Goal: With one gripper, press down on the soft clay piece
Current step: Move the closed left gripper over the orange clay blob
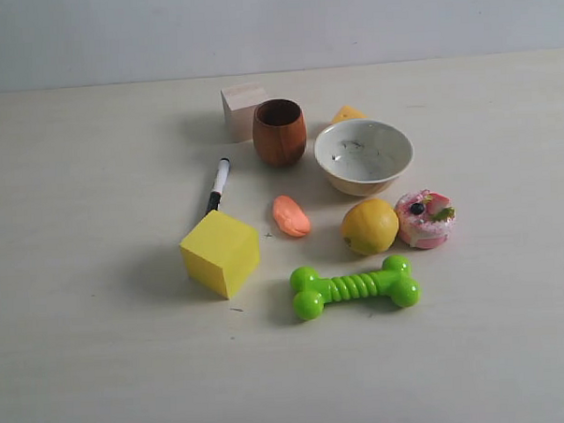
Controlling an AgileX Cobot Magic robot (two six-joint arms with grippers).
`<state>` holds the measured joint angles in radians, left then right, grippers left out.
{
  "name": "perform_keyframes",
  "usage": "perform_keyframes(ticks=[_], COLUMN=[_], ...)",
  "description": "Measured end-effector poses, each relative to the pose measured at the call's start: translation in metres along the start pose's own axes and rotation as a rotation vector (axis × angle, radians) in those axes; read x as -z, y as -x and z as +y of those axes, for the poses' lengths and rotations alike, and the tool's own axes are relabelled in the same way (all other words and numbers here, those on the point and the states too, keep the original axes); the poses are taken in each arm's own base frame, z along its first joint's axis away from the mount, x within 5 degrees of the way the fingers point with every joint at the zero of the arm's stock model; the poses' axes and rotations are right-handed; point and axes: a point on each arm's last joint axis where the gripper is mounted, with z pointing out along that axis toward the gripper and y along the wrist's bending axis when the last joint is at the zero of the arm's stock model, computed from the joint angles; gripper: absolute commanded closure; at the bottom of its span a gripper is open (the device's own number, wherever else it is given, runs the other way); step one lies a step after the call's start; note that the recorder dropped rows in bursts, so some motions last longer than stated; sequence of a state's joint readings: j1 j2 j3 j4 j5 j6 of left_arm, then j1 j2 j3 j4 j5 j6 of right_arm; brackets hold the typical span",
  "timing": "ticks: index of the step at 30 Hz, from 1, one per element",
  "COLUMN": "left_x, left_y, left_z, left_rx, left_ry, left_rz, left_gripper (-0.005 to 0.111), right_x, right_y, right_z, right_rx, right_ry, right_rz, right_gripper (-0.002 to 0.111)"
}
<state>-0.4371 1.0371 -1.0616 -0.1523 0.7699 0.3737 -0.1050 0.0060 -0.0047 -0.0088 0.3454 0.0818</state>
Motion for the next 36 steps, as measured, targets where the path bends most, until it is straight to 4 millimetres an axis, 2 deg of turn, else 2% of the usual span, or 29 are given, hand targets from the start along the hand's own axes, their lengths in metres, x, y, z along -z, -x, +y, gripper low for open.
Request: perform_keyframes(ticks=[3, 6, 13, 26, 30, 34, 36], left_x=[-0.020, -0.029, -0.029, -0.026, -0.028, -0.040, -0.054], left_y=[0.012, 0.024, 0.044, 0.044, 0.048, 0.052, 0.052], left_z=[-0.005, -0.009, -0.017, -0.025, -0.022, -0.021, -0.021], left_rx=[-0.034, 0.008, 0.157, 0.214, 0.219, 0.247, 0.243], left_ry=[-0.083, -0.156, -0.275, -0.362, -0.345, -0.349, -0.363], left_rz=[0.064, 0.056, -0.047, -0.029, -0.076, -0.084, -0.049], left_gripper=[0.107, 0.107, 0.107, 0.107, 0.107, 0.107, 0.107], right_x=[0.000, 0.000, 0.000, 0.000, 0.000, 0.000, 0.000], right_y=[0.000, 0.000, 0.000, 0.000, 0.000, 0.000, 0.000], right_z=[0.000, 0.000, 0.000, 0.000, 0.000, 0.000, 0.000], right_rx=[0.000, 0.000, 0.000, 0.000, 0.000, 0.000, 0.000], right_ry=[0.000, 0.000, 0.000, 0.000, 0.000, 0.000, 0.000], right_rz=[0.000, 0.000, 0.000, 0.000, 0.000, 0.000, 0.000], right_gripper=[0.108, 0.108, 0.108, 0.108, 0.108, 0.108, 0.108])
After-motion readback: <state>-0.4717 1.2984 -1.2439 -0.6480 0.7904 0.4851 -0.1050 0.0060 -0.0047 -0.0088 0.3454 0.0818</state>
